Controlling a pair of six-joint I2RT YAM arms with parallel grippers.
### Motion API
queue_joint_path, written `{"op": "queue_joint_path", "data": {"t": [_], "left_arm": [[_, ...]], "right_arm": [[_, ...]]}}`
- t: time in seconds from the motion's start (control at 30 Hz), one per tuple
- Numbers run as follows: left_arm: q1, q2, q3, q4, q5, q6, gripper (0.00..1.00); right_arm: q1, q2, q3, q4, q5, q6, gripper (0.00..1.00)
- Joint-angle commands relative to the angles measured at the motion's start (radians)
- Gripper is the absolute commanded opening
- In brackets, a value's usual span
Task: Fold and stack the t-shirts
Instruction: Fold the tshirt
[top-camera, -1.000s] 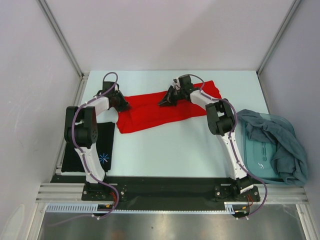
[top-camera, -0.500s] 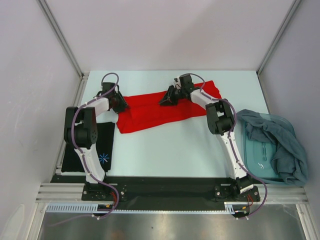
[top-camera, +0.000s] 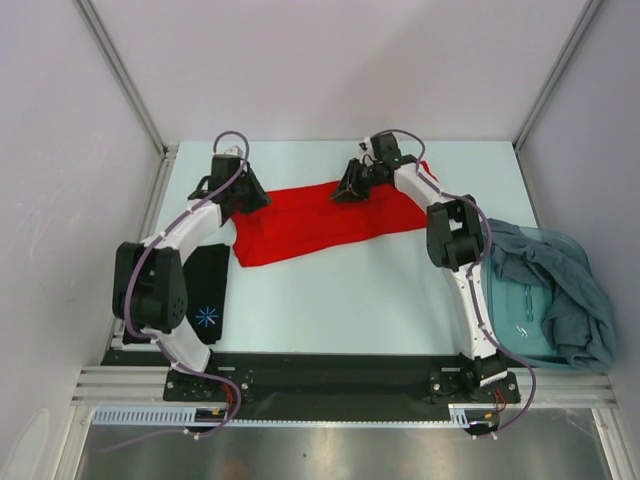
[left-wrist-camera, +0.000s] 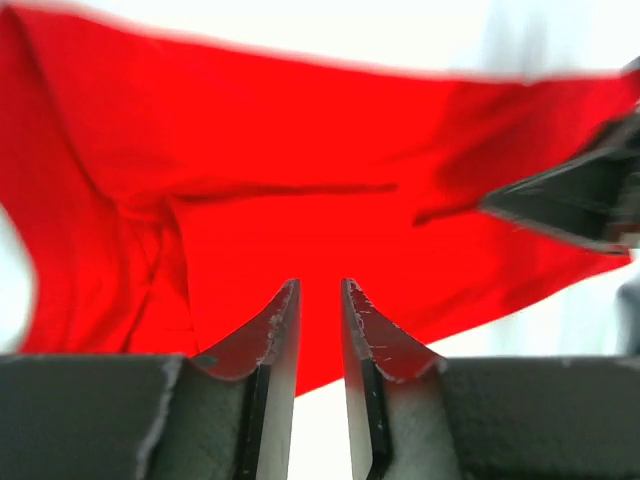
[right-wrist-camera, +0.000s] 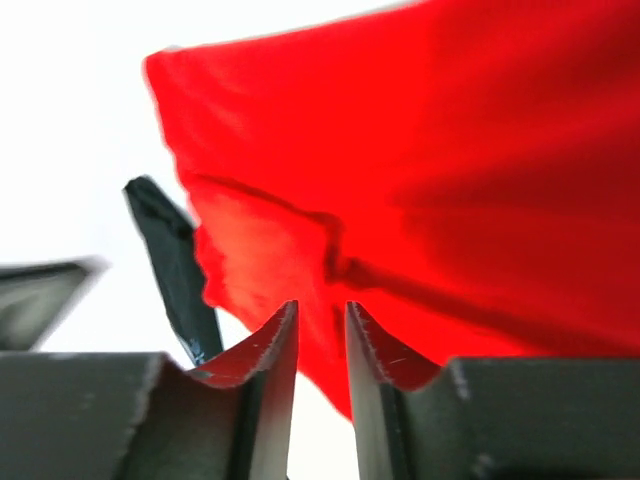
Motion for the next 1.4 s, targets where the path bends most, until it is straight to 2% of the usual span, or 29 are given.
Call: {"op": "queue_joint_path", "data": {"t": [0.0,0.13,0.23,0.27,0.37,0.43,0.5,0.6,0.73,0.77,0.83,0.87,0.93,0.97,1.1,1.2,1.33,1.37], "left_arm": [[0.007,0.105,-0.016,0.004,0.022,-0.001,0.26],[0.033,0.184,0.002,0.045,0.028,0.032,0.25],[0.058,0.277,0.030,0.056,0.077,0.028,0.26],[0.059,0.302,0.071,0.012,0.068,0.026,0.26],[0.063,0.337,0.075,0.014,0.036,0.045,0.26],[0.064,0.319,0.075,-0.013,-0.001,0.058,0.26],[0.066,0.281,0.070,-0.041,-0.050,0.078,0.25],[0.067,0.219,0.058,-0.117,-0.096,0.083,0.30],[0.052,-0.015,-0.045,-0.145,-0.064,0.011,0.46],[0.046,-0.057,-0.063,-0.151,-0.050,-0.006,0.49],[0.029,-0.117,-0.125,-0.159,-0.014,-0.047,0.51],[0.026,-0.170,-0.148,-0.161,-0.001,-0.104,0.53],[0.017,-0.209,-0.218,-0.158,0.022,-0.168,0.55],[0.015,-0.229,-0.240,-0.155,0.031,-0.223,0.55],[0.009,-0.255,-0.323,-0.115,0.023,-0.328,0.57],[-0.006,-0.291,-0.390,-0.101,-0.033,-0.426,0.63],[-0.031,-0.322,-0.450,-0.089,-0.088,-0.538,0.63],[-0.037,-0.324,-0.464,-0.089,-0.096,-0.559,0.66]], "right_arm": [[0.086,-0.088,0.002,0.067,-0.052,-0.004,0.28],[0.150,-0.053,-0.108,0.395,-0.112,0.221,0.20],[0.175,0.008,-0.119,0.460,-0.107,0.272,0.17],[0.173,0.022,-0.130,0.498,-0.106,0.289,0.17],[0.152,0.074,-0.147,0.575,-0.101,0.320,0.17],[0.131,0.099,-0.136,0.551,-0.107,0.303,0.17],[0.095,0.099,-0.121,0.516,-0.118,0.257,0.23],[0.051,0.070,-0.093,0.364,-0.147,0.168,0.29],[0.002,-0.101,-0.095,0.133,-0.114,0.044,0.42],[-0.011,-0.132,-0.095,0.080,-0.092,0.009,0.49],[-0.055,-0.230,-0.133,-0.039,-0.005,-0.067,0.56],[-0.069,-0.264,-0.165,-0.053,0.020,-0.071,0.62],[-0.123,-0.341,-0.260,-0.038,0.102,-0.062,0.68],[-0.141,-0.413,-0.365,-0.021,0.139,-0.056,0.71],[-0.208,-0.537,-0.568,0.066,0.366,-0.002,0.75],[-0.244,-0.579,-0.651,0.075,0.483,0.048,0.75],[-0.282,-0.601,-0.719,0.092,0.546,0.087,0.73],[-0.302,-0.602,-0.731,0.095,0.551,0.100,0.71]]}}
